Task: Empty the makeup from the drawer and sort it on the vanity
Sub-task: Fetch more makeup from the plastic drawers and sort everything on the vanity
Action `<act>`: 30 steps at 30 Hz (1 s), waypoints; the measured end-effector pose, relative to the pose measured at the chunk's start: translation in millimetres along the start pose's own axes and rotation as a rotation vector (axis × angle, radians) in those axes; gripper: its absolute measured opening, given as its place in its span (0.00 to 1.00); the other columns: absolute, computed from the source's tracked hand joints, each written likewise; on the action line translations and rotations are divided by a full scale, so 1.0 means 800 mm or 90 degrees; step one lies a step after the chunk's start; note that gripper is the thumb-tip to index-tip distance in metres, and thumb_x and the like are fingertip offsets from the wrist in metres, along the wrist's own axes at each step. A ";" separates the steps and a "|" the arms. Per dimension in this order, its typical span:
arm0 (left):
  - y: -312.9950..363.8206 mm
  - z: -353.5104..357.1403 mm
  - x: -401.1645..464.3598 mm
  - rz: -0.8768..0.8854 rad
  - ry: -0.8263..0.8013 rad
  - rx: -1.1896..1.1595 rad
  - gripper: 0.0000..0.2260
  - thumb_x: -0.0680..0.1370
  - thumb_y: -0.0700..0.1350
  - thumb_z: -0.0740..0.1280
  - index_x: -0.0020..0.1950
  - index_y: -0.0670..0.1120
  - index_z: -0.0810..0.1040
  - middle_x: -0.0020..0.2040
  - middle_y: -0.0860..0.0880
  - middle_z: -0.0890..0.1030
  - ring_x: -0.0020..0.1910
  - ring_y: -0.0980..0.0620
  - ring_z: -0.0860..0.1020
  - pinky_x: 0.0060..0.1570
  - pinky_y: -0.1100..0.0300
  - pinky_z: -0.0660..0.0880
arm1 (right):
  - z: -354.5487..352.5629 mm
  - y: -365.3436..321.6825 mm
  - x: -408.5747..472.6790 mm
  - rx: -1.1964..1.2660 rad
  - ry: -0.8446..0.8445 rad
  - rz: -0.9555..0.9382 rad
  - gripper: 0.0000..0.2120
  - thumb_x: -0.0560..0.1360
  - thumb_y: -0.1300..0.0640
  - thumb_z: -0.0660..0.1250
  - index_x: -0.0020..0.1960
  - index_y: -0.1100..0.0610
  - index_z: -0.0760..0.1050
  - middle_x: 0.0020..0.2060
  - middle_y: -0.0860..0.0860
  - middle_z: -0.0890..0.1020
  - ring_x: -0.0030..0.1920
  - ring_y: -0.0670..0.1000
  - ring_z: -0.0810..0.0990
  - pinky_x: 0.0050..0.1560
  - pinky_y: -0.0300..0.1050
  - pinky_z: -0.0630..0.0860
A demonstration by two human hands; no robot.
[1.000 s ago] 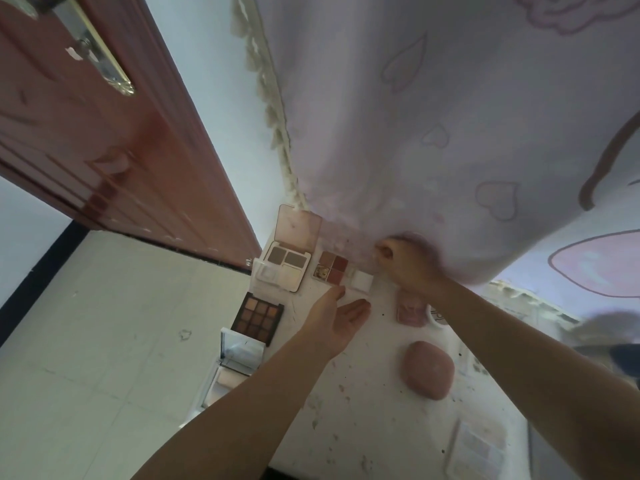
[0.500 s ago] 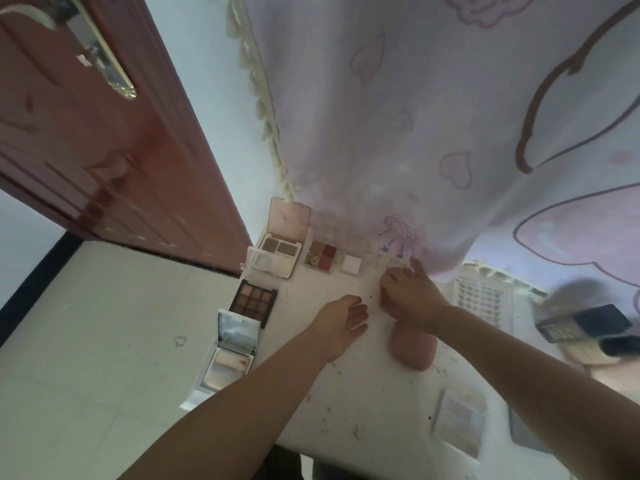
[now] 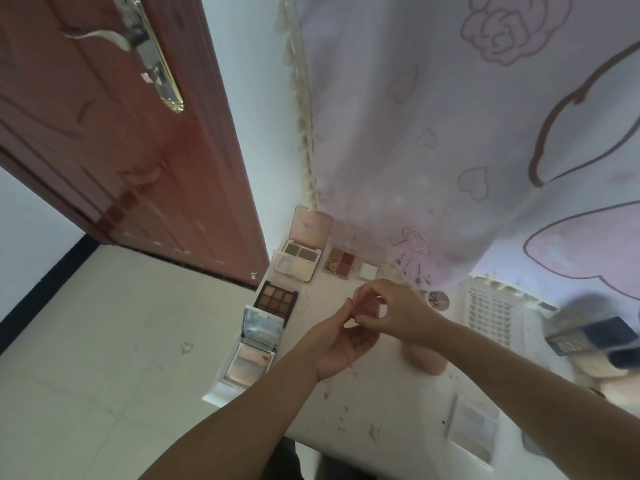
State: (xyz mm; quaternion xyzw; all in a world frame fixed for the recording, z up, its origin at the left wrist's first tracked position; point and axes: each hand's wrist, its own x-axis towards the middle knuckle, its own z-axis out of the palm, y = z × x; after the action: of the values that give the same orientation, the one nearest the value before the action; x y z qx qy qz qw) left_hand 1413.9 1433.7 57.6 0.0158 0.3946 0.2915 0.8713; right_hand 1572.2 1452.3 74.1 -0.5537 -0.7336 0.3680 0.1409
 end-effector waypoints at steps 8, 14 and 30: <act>0.016 -0.018 -0.013 -0.010 -0.016 -0.020 0.15 0.81 0.47 0.60 0.58 0.37 0.76 0.46 0.36 0.80 0.46 0.43 0.79 0.50 0.53 0.79 | -0.019 -0.012 0.013 0.128 -0.088 0.050 0.09 0.73 0.51 0.70 0.50 0.41 0.73 0.50 0.39 0.79 0.53 0.35 0.77 0.51 0.27 0.73; 0.014 -0.032 -0.010 -0.048 0.010 -0.079 0.16 0.80 0.47 0.60 0.61 0.37 0.73 0.48 0.36 0.80 0.44 0.44 0.78 0.41 0.57 0.79 | -0.037 -0.003 0.048 0.273 -0.058 0.160 0.10 0.80 0.55 0.60 0.48 0.56 0.79 0.45 0.53 0.85 0.44 0.49 0.85 0.46 0.41 0.81; 0.027 -0.040 0.015 0.131 0.301 -0.208 0.04 0.80 0.34 0.59 0.48 0.36 0.73 0.41 0.40 0.75 0.39 0.47 0.74 0.47 0.56 0.74 | 0.030 -0.007 0.141 -0.041 0.006 0.084 0.13 0.80 0.60 0.60 0.44 0.65 0.79 0.41 0.57 0.83 0.31 0.42 0.76 0.34 0.28 0.70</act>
State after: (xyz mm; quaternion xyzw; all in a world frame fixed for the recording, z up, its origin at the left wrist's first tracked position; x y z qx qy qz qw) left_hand 1387.2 1451.1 32.4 -0.1531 0.5306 0.4337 0.7120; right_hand 1514.4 1546.2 39.2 -0.6069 -0.7062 0.3501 0.1017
